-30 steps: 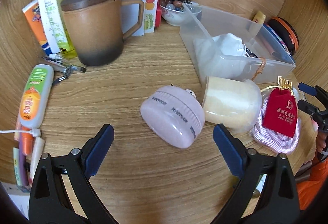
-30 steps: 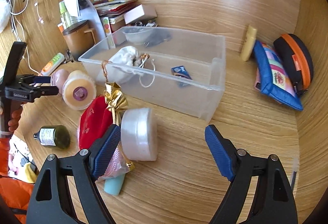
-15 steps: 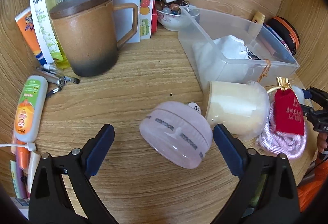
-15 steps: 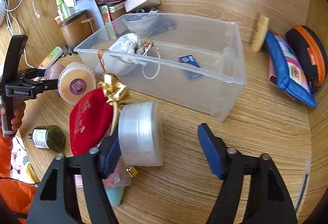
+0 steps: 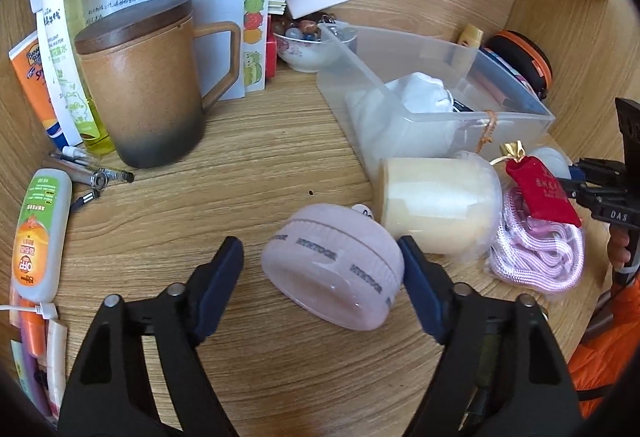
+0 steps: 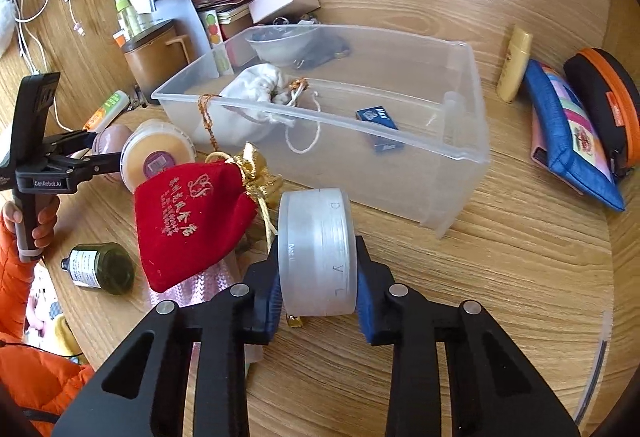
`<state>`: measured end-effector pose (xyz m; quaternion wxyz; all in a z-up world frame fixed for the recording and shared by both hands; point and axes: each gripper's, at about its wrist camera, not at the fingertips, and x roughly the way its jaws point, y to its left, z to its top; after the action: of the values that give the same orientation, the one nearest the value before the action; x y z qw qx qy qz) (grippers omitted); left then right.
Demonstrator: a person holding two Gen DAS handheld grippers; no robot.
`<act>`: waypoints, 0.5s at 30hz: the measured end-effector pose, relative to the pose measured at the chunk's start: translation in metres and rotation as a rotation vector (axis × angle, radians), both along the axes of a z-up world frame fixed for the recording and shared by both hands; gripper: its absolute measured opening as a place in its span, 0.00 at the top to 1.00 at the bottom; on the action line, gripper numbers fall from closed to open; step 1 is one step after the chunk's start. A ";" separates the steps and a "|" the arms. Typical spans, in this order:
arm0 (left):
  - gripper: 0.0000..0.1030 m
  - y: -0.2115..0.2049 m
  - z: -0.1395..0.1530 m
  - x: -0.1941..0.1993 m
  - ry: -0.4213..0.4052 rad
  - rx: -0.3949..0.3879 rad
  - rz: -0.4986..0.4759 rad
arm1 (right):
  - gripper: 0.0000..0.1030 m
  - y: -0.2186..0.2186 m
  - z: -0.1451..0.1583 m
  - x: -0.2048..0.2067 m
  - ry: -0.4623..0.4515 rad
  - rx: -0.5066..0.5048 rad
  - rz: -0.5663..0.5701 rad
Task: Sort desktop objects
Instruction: 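Grasp the pink round compact with the left gripper while the right grasps the clear tape roll, then carry the pink compact and tape roll over the clear bin with both grippers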
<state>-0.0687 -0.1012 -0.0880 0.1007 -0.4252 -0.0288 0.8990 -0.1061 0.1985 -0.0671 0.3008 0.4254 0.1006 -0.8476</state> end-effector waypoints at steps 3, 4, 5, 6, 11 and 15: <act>0.36 0.002 0.001 0.002 0.008 0.011 -0.017 | 0.74 0.005 0.001 0.000 -0.001 -0.004 -0.015; 0.36 0.003 0.002 0.003 0.014 -0.001 -0.010 | 0.74 0.007 0.002 0.000 -0.002 -0.005 -0.020; 0.36 0.003 0.002 0.003 0.020 -0.012 -0.004 | 0.74 0.008 0.002 0.000 -0.003 -0.007 -0.025; 0.36 0.003 0.001 0.004 0.026 -0.022 0.002 | 0.74 0.010 0.003 0.000 -0.002 -0.011 -0.031; 0.36 -0.002 0.000 0.007 0.027 -0.037 0.063 | 0.74 0.016 0.008 0.002 0.012 -0.018 -0.055; 0.37 -0.010 0.000 0.012 0.028 -0.046 0.115 | 0.74 0.019 0.009 0.002 0.015 -0.016 -0.065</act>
<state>-0.0570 -0.1113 -0.0877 0.0394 -0.4123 -0.0310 0.9097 -0.1045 0.2177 -0.0576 0.2758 0.4195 0.0825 -0.8609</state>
